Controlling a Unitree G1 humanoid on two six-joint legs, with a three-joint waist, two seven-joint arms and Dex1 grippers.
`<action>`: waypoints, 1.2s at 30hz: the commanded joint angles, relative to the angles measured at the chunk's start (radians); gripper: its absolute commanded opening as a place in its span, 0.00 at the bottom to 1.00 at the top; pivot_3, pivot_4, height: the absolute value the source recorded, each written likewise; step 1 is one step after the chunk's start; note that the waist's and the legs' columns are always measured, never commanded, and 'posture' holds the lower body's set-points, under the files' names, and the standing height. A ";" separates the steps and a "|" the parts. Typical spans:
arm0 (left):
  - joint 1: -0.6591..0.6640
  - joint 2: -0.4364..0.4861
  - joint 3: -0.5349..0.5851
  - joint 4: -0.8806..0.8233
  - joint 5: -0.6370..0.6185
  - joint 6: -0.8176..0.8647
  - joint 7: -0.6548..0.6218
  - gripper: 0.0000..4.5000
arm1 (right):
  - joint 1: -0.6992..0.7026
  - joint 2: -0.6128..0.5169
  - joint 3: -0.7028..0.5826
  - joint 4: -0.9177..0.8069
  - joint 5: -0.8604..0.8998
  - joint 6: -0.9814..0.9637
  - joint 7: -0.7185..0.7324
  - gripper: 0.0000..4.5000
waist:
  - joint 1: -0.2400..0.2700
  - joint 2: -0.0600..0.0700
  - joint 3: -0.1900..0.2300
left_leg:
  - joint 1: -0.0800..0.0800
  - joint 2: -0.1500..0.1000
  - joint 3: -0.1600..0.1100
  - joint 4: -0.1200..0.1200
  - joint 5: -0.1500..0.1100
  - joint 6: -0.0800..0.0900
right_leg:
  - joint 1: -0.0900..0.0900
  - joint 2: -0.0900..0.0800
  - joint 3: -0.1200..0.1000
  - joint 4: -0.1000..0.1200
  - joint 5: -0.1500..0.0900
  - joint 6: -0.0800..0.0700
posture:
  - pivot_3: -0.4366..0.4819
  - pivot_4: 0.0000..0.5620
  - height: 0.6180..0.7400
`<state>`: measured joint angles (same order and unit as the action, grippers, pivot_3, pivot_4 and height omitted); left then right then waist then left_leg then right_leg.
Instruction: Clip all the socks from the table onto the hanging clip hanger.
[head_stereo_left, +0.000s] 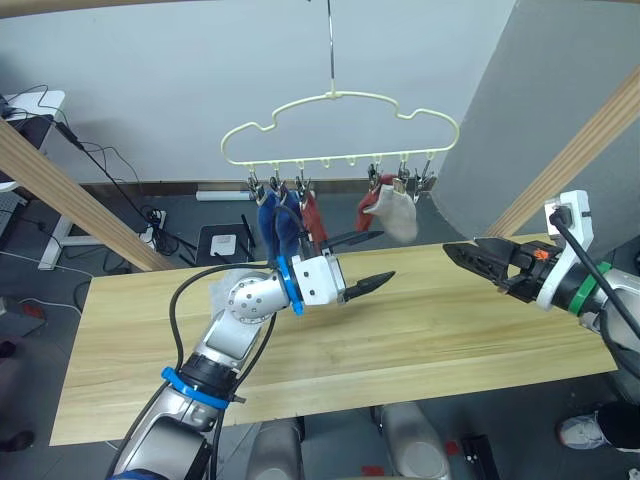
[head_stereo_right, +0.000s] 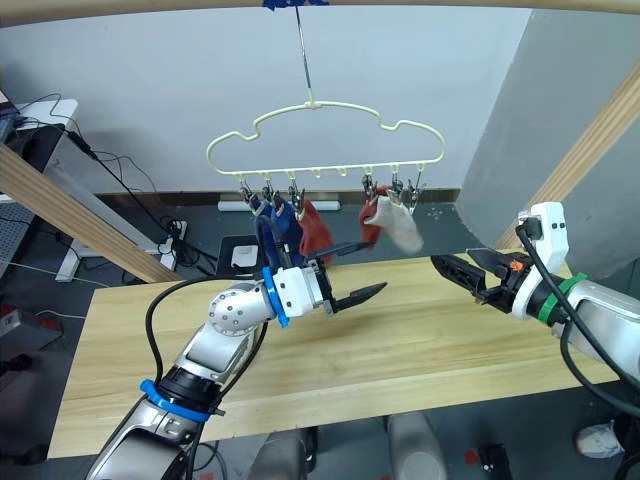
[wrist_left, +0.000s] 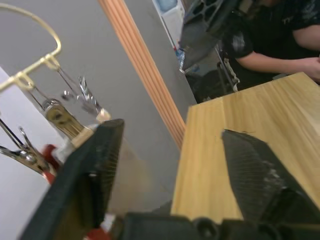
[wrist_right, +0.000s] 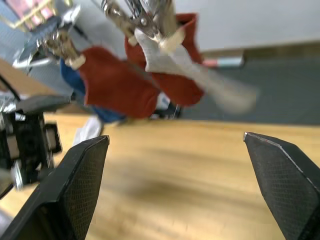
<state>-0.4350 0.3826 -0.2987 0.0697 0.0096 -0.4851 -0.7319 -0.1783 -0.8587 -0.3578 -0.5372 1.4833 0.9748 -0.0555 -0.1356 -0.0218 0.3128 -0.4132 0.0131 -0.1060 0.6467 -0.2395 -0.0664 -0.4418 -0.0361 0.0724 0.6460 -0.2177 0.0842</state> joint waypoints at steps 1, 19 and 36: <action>0.056 0.051 0.073 -0.131 -0.117 0.114 -0.022 1.00 | 0.017 0.013 0.045 -0.123 -0.247 -0.113 0.031 1.00 | -0.004 0.000 0.000 | 0.000 0.000 0.000 0.000 0.000 0.000 | 0.000 0.000 0.000 0.000 0.000 0.000 | 0.23 0.55 1.00; 0.364 0.257 0.401 -0.718 -0.819 0.881 0.081 1.00 | -0.016 0.372 0.406 -0.186 -1.053 -0.373 -0.054 0.56 | 0.006 0.000 0.000 | 0.000 0.001 0.000 -0.002 0.000 0.000 | -0.002 0.000 0.000 0.000 -0.001 -0.001 | 0.33 0.53 1.00; 0.398 0.204 0.401 -0.844 -0.854 0.918 0.164 1.00 | -0.179 0.591 0.454 0.011 -1.323 -0.472 -0.013 0.56 | 0.039 0.000 0.000 | 0.000 0.001 0.000 -0.002 0.000 0.000 | -0.002 0.000 -0.001 0.000 0.003 -0.008 | 0.39 0.49 1.00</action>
<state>-0.0449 0.5904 0.0792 -0.7073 -0.7990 0.4339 -0.5728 -0.3392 -0.2769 0.1009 -0.5006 0.1781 0.5361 -0.0736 -0.0971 -0.0220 0.3127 -0.4135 0.0139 -0.1061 0.6450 -0.2394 -0.0668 -0.4440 -0.0360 0.0718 0.6458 -0.2143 0.0765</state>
